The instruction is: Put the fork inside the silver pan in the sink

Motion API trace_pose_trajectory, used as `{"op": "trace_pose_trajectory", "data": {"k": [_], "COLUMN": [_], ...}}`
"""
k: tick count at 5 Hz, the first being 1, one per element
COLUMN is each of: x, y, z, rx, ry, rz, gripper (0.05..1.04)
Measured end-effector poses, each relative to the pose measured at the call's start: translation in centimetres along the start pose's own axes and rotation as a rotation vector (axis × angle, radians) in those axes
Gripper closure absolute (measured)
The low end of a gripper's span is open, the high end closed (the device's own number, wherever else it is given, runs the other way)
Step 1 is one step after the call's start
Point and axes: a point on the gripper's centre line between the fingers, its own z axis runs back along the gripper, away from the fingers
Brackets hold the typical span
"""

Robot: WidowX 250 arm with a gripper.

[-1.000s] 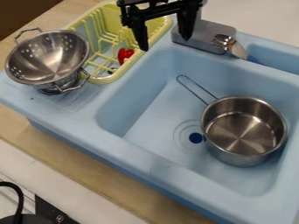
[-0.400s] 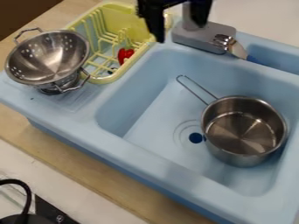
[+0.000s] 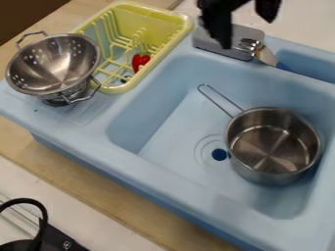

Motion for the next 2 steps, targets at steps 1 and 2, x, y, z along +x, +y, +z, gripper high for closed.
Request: {"op": "trace_pose_trajectory", "data": {"k": [1, 2], "x": [-1.0, -1.3], "y": [-1.0, -1.6], "z": [-1.4, -2.5], "rx": [-0.01, -0.05], "ry": [-0.05, -0.072], "rz": [0.034, 0.055], "gripper": [0.083, 0.083]}}
